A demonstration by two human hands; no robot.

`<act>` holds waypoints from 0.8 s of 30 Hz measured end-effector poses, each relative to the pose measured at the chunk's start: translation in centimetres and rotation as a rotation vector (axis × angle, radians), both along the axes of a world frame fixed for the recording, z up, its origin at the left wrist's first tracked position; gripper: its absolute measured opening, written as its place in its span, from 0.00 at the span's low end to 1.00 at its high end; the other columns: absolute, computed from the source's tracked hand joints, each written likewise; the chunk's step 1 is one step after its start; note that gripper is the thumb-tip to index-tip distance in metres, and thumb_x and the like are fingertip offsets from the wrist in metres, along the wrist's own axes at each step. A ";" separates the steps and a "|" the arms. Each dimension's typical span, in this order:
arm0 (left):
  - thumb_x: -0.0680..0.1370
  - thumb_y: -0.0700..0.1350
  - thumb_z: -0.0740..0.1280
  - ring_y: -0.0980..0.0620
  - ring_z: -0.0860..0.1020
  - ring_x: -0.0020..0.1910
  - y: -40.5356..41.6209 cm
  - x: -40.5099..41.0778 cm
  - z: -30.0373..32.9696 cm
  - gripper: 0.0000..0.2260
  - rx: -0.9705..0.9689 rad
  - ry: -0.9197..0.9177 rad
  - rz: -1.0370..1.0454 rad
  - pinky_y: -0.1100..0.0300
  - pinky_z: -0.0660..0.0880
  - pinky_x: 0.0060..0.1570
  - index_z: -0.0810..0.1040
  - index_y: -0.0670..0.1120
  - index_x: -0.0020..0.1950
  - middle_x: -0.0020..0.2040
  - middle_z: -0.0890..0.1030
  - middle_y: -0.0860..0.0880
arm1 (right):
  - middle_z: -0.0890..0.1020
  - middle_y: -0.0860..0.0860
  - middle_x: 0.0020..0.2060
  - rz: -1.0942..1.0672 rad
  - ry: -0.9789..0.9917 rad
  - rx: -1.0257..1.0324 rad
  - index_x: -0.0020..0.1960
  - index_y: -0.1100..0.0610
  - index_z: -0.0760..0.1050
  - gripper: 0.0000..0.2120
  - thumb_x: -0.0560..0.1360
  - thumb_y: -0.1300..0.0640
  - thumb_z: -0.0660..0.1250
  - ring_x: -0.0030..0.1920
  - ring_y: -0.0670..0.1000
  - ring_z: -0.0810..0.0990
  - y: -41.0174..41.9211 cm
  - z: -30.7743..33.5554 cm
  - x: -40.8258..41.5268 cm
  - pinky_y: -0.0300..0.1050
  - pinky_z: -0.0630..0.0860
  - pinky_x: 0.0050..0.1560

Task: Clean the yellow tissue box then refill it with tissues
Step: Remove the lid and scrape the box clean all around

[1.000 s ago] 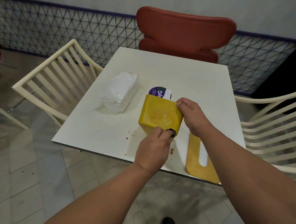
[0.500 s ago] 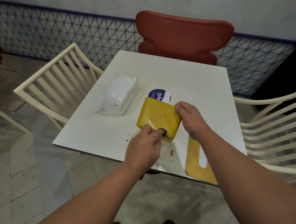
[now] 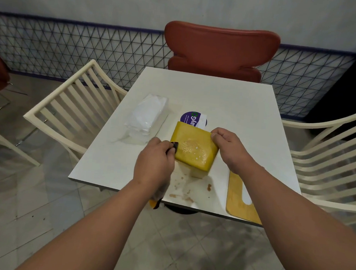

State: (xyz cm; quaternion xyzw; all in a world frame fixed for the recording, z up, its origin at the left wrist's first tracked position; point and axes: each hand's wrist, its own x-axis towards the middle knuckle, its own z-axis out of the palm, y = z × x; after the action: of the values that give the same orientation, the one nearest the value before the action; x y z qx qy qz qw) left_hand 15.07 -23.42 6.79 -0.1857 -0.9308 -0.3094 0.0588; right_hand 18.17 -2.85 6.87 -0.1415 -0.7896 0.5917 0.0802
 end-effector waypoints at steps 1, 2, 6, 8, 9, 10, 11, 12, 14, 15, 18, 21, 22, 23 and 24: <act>0.80 0.48 0.61 0.47 0.75 0.41 0.0 0.0 0.1 0.10 -0.020 0.001 0.002 0.55 0.73 0.42 0.81 0.47 0.55 0.45 0.73 0.49 | 0.69 0.45 0.31 0.000 0.002 -0.006 0.38 0.56 0.71 0.12 0.79 0.62 0.57 0.35 0.47 0.66 -0.1 -0.1 0.0 0.43 0.63 0.36; 0.80 0.48 0.61 0.46 0.75 0.40 0.1 0.3 0.3 0.11 -0.043 0.006 -0.030 0.54 0.73 0.41 0.80 0.47 0.55 0.46 0.72 0.48 | 0.69 0.45 0.31 0.002 0.004 -0.006 0.38 0.56 0.71 0.12 0.79 0.62 0.57 0.35 0.47 0.66 -0.2 -0.1 -0.1 0.43 0.63 0.36; 0.81 0.50 0.59 0.45 0.76 0.43 1.2 1.7 1.0 0.12 -0.146 0.034 -0.212 0.53 0.74 0.42 0.80 0.48 0.56 0.48 0.74 0.48 | 0.69 0.48 0.32 0.016 0.008 -0.005 0.38 0.57 0.71 0.12 0.79 0.61 0.58 0.35 0.48 0.65 -0.1 0.0 0.0 0.43 0.63 0.35; 0.81 0.49 0.59 0.45 0.76 0.43 0.9 0.2 1.1 0.12 -0.159 0.020 -0.127 0.54 0.74 0.42 0.80 0.47 0.55 0.46 0.73 0.48 | 0.69 0.47 0.31 0.019 0.009 -0.012 0.37 0.56 0.70 0.12 0.80 0.62 0.57 0.35 0.48 0.65 -0.1 0.0 0.1 0.43 0.63 0.36; 0.81 0.49 0.59 0.45 0.76 0.42 0.6 -0.5 1.2 0.12 -0.157 0.016 -0.072 0.54 0.73 0.41 0.81 0.47 0.54 0.45 0.72 0.48 | 0.69 0.47 0.32 0.019 0.008 -0.016 0.37 0.56 0.70 0.12 0.80 0.61 0.57 0.35 0.48 0.65 -0.1 0.0 0.1 0.43 0.63 0.36; 0.81 0.49 0.59 0.45 0.75 0.42 0.5 -1.0 1.2 0.12 -0.159 0.014 -0.040 0.55 0.72 0.40 0.81 0.46 0.53 0.44 0.71 0.49 | 0.69 0.48 0.32 0.019 0.007 -0.022 0.37 0.56 0.70 0.12 0.80 0.61 0.57 0.35 0.48 0.66 -0.2 -0.1 0.1 0.43 0.63 0.37; 0.81 0.48 0.59 0.45 0.76 0.42 0.5 -0.9 1.4 0.12 -0.164 0.016 -0.044 0.55 0.72 0.40 0.81 0.46 0.53 0.44 0.71 0.48 | 0.69 0.48 0.32 0.017 0.008 -0.027 0.38 0.56 0.70 0.12 0.80 0.61 0.58 0.36 0.48 0.66 -0.3 -0.1 0.0 0.44 0.63 0.37; 0.80 0.48 0.59 0.44 0.76 0.42 0.8 -0.5 1.6 0.12 -0.171 0.016 -0.082 0.54 0.73 0.41 0.81 0.47 0.54 0.45 0.72 0.48 | 0.69 0.49 0.32 0.018 0.009 -0.029 0.38 0.56 0.71 0.12 0.80 0.61 0.58 0.36 0.48 0.66 -0.3 -0.1 0.0 0.44 0.62 0.37; 0.81 0.49 0.59 0.45 0.76 0.44 1.6 0.6 1.7 0.12 -0.192 0.016 -0.181 0.53 0.74 0.43 0.80 0.48 0.56 0.48 0.74 0.47 | 0.69 0.49 0.32 0.022 0.010 -0.024 0.39 0.57 0.71 0.11 0.80 0.61 0.58 0.36 0.48 0.66 -0.2 0.0 0.0 0.44 0.63 0.37; 0.81 0.49 0.59 0.45 0.76 0.45 1.7 0.8 1.7 0.12 -0.202 0.018 -0.199 0.54 0.74 0.43 0.80 0.49 0.56 0.49 0.74 0.48 | 0.69 0.48 0.32 0.022 0.011 -0.022 0.39 0.57 0.71 0.11 0.80 0.61 0.58 0.36 0.48 0.66 -0.1 0.0 0.0 0.43 0.63 0.37; 0.81 0.49 0.59 0.46 0.76 0.44 1.3 -0.6 1.7 0.12 -0.171 0.002 -0.098 0.55 0.73 0.43 0.80 0.47 0.55 0.45 0.72 0.49 | 0.70 0.48 0.33 0.009 0.016 -0.044 0.39 0.58 0.71 0.12 0.80 0.62 0.57 0.36 0.47 0.66 0.1 0.1 0.1 0.42 0.63 0.37; 0.81 0.49 0.59 0.45 0.76 0.45 1.7 -0.4 2.1 0.12 -0.170 0.016 -0.122 0.54 0.74 0.44 0.80 0.47 0.56 0.47 0.73 0.47 | 0.70 0.52 0.34 0.002 0.019 -0.061 0.40 0.60 0.72 0.10 0.79 0.61 0.58 0.38 0.49 0.66 0.0 0.2 0.0 0.43 0.63 0.38; 0.81 0.49 0.59 0.45 0.76 0.46 2.2 0.2 2.2 0.12 -0.183 0.024 -0.180 0.54 0.74 0.44 0.80 0.48 0.57 0.49 0.74 0.47 | 0.69 0.53 0.35 0.006 0.022 -0.064 0.41 0.61 0.72 0.09 0.78 0.60 0.58 0.38 0.50 0.66 0.0 0.2 -0.1 0.44 0.63 0.37; 0.81 0.49 0.59 0.45 0.76 0.47 2.6 0.7 2.2 0.13 -0.194 0.028 -0.226 0.54 0.73 0.44 0.80 0.48 0.57 0.50 0.75 0.47 | 0.69 0.54 0.35 0.009 0.021 -0.062 0.41 0.61 0.72 0.09 0.77 0.57 0.59 0.38 0.50 0.65 0.1 0.2 -0.1 0.44 0.63 0.37; 0.81 0.49 0.59 0.45 0.76 0.47 2.8 0.8 2.2 0.13 -0.200 0.028 -0.241 0.54 0.73 0.44 0.80 0.48 0.57 0.50 0.75 0.47 | 0.69 0.54 0.35 0.009 0.015 -0.057 0.40 0.60 0.72 0.10 0.76 0.56 0.59 0.38 0.50 0.65 0.2 0.3 -0.1 0.44 0.62 0.37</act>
State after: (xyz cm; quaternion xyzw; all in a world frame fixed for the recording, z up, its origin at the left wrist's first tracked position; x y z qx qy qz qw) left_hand 15.88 -20.60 8.99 -0.3053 -0.9270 -0.2174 0.0157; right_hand 18.04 -2.66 7.14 -0.1359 -0.7724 0.6154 0.0794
